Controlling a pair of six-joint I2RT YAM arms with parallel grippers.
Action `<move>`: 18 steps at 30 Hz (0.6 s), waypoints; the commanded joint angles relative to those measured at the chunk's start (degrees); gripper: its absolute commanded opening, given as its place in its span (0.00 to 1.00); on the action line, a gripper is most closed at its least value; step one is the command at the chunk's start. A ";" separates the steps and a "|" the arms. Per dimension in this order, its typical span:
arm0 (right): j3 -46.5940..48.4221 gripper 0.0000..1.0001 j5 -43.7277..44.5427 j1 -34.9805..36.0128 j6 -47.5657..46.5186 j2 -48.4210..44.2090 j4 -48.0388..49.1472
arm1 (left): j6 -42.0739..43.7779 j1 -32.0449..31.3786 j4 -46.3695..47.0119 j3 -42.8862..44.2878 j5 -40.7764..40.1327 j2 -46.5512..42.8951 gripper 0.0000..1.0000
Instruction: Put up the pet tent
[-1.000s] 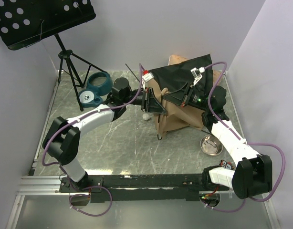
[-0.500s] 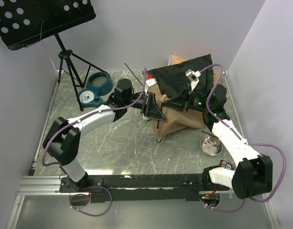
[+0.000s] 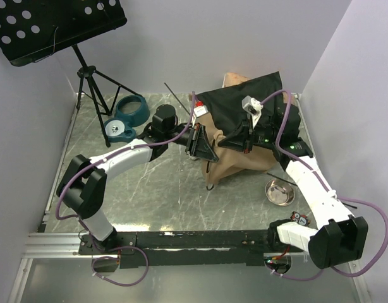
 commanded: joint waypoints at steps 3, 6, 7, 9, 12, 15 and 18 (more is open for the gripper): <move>10.43 0.00 -4.49 0.66 -16.13 0.11 -12.32 | -1.37 -0.62 -11.90 -1.53 0.27 3.37 0.01; 14.03 0.00 -4.23 1.19 -23.67 2.91 -22.22 | 4.50 -2.99 -17.68 1.72 0.54 3.38 0.01; 15.35 0.00 -4.14 1.45 -26.49 3.71 -26.00 | 6.61 -3.61 -20.40 2.77 0.28 3.20 0.01; 17.29 0.00 -3.70 1.54 -31.59 4.94 -32.08 | 9.35 -4.31 -23.23 4.01 -0.25 3.03 0.01; 18.79 0.00 -3.61 1.54 -36.43 5.91 -37.45 | 9.61 -4.23 -24.29 3.93 -0.25 3.11 0.01; 19.76 0.00 -3.52 1.63 -43.98 5.74 -44.21 | 8.92 -3.79 -23.25 3.40 -0.25 2.85 0.01; 20.02 0.00 -1.77 1.63 -51.97 4.86 -50.80 | 6.10 -2.04 -19.99 2.08 -0.25 2.15 0.01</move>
